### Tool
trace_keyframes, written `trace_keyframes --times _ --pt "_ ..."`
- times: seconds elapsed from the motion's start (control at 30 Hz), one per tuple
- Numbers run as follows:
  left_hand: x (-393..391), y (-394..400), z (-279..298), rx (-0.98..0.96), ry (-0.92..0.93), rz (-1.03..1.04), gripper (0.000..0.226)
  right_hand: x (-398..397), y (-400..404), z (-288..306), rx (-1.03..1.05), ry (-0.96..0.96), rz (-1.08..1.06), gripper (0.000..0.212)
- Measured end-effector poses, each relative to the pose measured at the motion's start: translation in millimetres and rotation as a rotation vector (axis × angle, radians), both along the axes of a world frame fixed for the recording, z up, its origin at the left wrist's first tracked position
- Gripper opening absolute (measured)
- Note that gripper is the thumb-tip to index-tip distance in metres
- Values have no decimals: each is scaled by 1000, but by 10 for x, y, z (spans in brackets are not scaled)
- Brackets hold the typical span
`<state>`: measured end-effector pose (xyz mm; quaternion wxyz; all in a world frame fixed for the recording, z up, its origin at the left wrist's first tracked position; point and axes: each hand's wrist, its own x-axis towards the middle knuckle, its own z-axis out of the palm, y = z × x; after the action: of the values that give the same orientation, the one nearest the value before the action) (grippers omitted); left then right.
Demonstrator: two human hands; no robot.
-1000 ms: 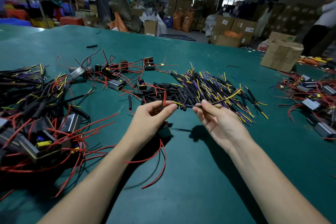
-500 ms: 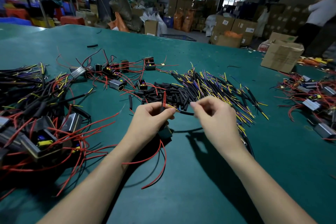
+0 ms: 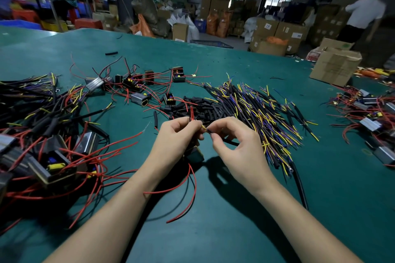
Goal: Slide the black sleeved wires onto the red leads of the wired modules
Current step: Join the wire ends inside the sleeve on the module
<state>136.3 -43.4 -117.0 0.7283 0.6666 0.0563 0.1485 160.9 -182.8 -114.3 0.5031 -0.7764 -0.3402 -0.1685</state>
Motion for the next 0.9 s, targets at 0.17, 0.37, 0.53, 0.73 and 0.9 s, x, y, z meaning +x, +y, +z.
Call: trace_keyframes --times 0.17,0.37,0.53,0.73,0.9 --pt "0 3 -26 69 -20 -32 24 -6 -9 -1 6 72 81 18" --pt "24 -9 -63 315 -101 76 13 64 -73 24 33 244 45 14" --pt "-27 -70 -84 282 -225 36 19 113 -99 -12 -57 211 -82 16" --pt "-23 -79 -54 293 -300 110 5 115 -137 16 -72 146 -78 15" --pt "-7 -95 -59 336 -357 179 9 95 -154 54 -94 91 -69 14"
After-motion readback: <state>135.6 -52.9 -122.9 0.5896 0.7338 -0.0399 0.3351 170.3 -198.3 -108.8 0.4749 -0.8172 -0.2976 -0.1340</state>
